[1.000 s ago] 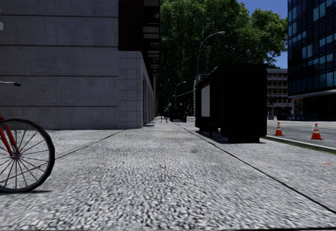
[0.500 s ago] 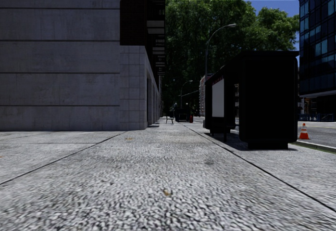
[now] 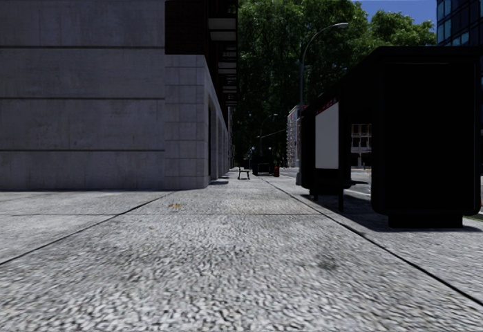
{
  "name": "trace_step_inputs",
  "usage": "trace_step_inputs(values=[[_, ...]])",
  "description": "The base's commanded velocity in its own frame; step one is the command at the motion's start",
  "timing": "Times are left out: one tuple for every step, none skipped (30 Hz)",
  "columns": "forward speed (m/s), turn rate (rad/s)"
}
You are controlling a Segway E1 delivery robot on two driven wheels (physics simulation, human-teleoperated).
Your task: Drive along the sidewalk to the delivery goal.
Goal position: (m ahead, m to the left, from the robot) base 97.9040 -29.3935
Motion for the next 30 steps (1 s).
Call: trace_step_inputs(values=[[1.91, 0.0], [1.91, 0.0], [1.91, 0.0], [1.91, 0.0], [1.91, 0.0], [1.91, 0.0], [1.91, 0.0], [1.91, 0.0], [1.91, 0.0], [1.91, 0.0], [1.91, 0.0], [1.91, 0.0], [1.91, 0.0], [1.91, 0.0], [1.91, 0.0], [1.91, 0.0], [1.91, 0.0], [1.91, 0.0], [1.91, 0.0], [1.91, 0.0], [1.91, 0.0], [1.91, 0.0], [1.91, 0.0], [1.91, 0.0], [1.91, 0.0], [1.91, 0.0], [1.91, 0.0], [1.91, 0.0], [1.91, 0.0], [1.91, 0.0]])
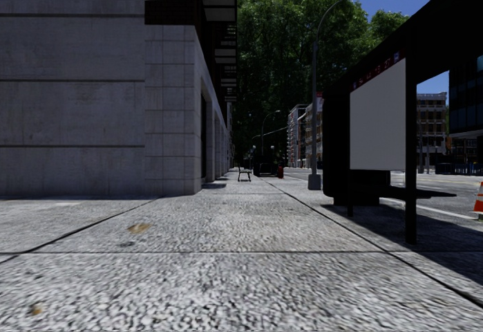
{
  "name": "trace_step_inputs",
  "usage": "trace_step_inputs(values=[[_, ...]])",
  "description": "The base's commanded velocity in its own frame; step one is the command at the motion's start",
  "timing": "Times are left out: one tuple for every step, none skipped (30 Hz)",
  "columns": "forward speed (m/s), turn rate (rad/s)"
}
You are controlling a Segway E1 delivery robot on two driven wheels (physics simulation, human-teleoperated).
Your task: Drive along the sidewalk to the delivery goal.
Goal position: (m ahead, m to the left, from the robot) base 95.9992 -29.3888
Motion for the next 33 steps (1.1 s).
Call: trace_step_inputs(values=[[1.91, 0.0], [1.91, 0.0], [1.91, 0.0], [1.91, 0.0], [1.91, 0.0], [1.91, 0.0], [1.91, 0.0], [1.91, 0.0], [1.91, 0.0], [1.91, 0.0], [1.91, 0.0], [1.91, 0.0], [1.91, 0.0], [1.91, 0.0], [1.91, 0.0], [1.91, 0.0], [1.91, 0.0], [1.91, 0.0], [1.91, 0.0], [1.91, 0.0], [1.91, 0.0], [1.91, 0.0], [1.91, 0.0], [1.91, 0.0], [1.91, 0.0], [1.91, 0.0], [1.91, 0.0], [1.91, 0.0], [1.91, 0.0], [1.91, 0.0], [1.91, 0.0], [1.91, 0.0], [1.91, 0.0]])
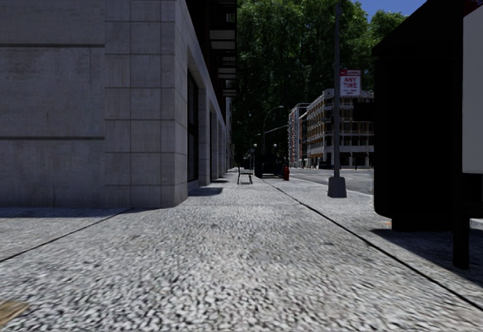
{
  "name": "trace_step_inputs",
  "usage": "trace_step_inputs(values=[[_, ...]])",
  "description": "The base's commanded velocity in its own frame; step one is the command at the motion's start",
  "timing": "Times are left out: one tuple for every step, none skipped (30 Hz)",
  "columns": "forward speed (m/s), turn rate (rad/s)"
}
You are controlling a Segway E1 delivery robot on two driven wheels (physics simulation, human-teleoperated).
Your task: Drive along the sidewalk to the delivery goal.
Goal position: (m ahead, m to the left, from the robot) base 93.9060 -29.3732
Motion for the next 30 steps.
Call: trace_step_inputs(values=[[1.91, 0.0], [1.91, 0.0], [1.91, 0.0], [1.91, 0.0], [1.91, 0.0], [1.91, 0.0], [1.91, 0.0], [1.91, 0.0], [1.91, 0.0], [1.91, 0.0], [1.91, 0.0], [1.91, 0.0], [1.91, 0.0], [1.91, 0.0], [1.91, 0.0], [1.91, -0.03], [1.91, -0.07], [1.91, -0.07], [1.91, -0.07], [1.91, -0.08], [1.91, -0.08], [1.91, -0.08], [1.91, -0.08], [1.91, -0.08], [1.91, -0.45], [1.91, -0.97], [1.91, -1.2], [1.91, -1.2], [1.91, -1.2], [1.91, -1.2]])
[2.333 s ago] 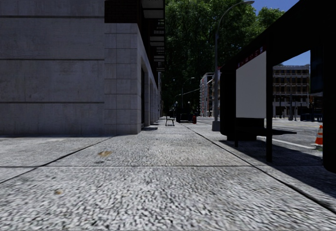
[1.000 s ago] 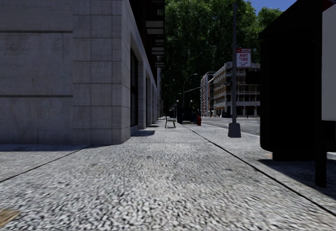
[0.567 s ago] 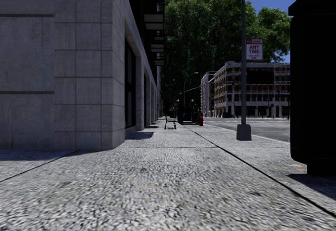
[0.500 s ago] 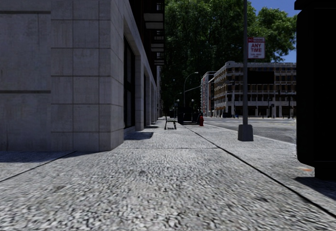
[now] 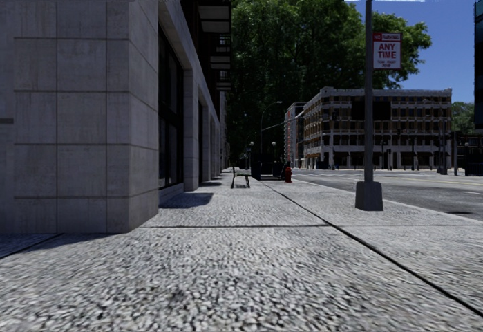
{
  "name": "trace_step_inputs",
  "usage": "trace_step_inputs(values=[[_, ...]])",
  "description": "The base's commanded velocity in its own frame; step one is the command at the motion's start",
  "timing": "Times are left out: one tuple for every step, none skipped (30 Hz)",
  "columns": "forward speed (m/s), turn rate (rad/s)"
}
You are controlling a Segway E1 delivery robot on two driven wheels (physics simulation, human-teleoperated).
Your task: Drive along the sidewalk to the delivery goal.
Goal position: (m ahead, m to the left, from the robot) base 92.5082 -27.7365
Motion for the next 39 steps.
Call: trace_step_inputs(values=[[1.91, -1.2], [1.91, -0.79], [1.91, -0.55], [1.91, -0.29], [1.91, -0.13], [1.91, -0.01], [1.91, 0.0], [1.91, 0.0], [1.91, 0.0], [1.91, 0.0], [1.91, 0.0], [1.91, 0.0], [1.91, 0.0], [1.91, 0.0], [1.91, 0.0], [1.91, 0.0], [1.91, 0.0], [1.91, 0.0], [1.91, 0.0], [1.91, 0.0], [1.91, -0.33], [1.91, -0.8], [1.91, -1.2], [1.91, -1.2], [1.91, -1.2], [1.91, -1.2], [1.91, -1.2], [1.91, -1.2], [1.91, -0.74], [1.91, -0.03], [1.91, 0.0], [1.91, 0.0], [1.91, 0.0], [1.91, 0.0], [1.91, 0.0], [1.91, 0.0], [1.91, 0.0], [1.91, 0.0], [1.91, 0.0]])
